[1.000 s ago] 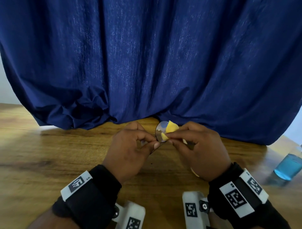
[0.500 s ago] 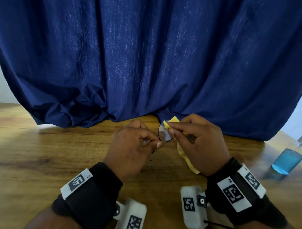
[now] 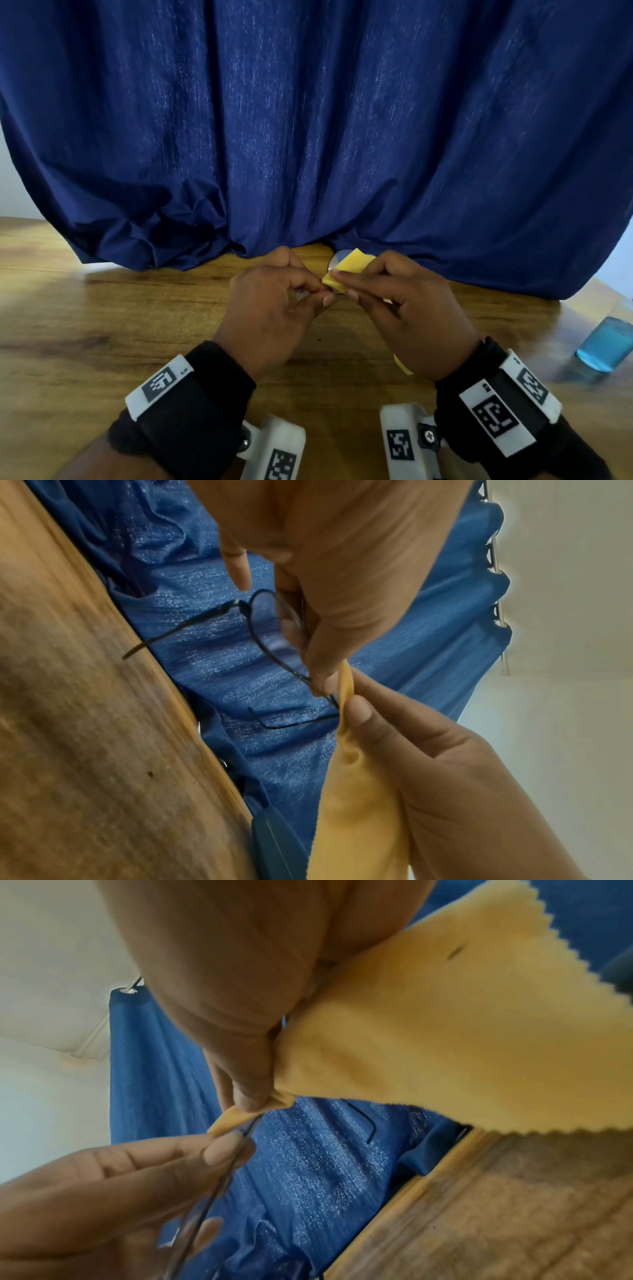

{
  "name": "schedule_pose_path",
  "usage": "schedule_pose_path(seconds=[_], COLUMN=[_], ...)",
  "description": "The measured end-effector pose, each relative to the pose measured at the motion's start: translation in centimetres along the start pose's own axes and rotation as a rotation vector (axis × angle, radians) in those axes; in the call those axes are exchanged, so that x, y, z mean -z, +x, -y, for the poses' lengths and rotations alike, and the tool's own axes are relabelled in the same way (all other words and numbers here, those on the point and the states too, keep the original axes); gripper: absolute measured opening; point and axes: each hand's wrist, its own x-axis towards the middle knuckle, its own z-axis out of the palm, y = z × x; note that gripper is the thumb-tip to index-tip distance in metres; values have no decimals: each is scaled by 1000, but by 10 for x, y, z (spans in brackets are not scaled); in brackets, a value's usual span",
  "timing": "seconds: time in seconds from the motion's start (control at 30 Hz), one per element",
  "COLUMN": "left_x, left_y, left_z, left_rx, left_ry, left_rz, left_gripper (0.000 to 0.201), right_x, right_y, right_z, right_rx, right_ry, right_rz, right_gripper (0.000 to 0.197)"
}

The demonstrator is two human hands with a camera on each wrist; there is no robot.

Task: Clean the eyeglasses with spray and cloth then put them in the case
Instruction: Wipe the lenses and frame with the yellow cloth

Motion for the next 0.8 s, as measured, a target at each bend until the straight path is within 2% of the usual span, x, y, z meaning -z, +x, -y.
schedule_pose_path(seconds=[0.07, 0.2, 0.43, 0.57, 0.67, 0.8], left_x=[2, 1, 0, 2, -3, -4], left_y=[1, 0, 0, 1, -1, -3], left_z=[2, -2, 0, 2, -1, -3], left_rx=[7, 3, 25, 39, -11, -57], left_ry=[-6, -1, -14, 9, 41, 28], left_rz=[-16, 25, -9, 26, 63, 46], left_gripper=[11, 5, 3, 6, 6, 9], right_x=[3, 10, 2, 8, 9, 5], right_y=[0, 1, 0, 1, 2, 3], right_z=[-1, -3, 4, -1, 2, 12], right_rx=[-4, -61, -15, -117, -139, -73], right_ry=[-3, -45, 11, -24, -62, -14], right_rz=[-20, -154, -25, -115, -197, -145], right_gripper=[28, 28, 25, 20, 14, 13])
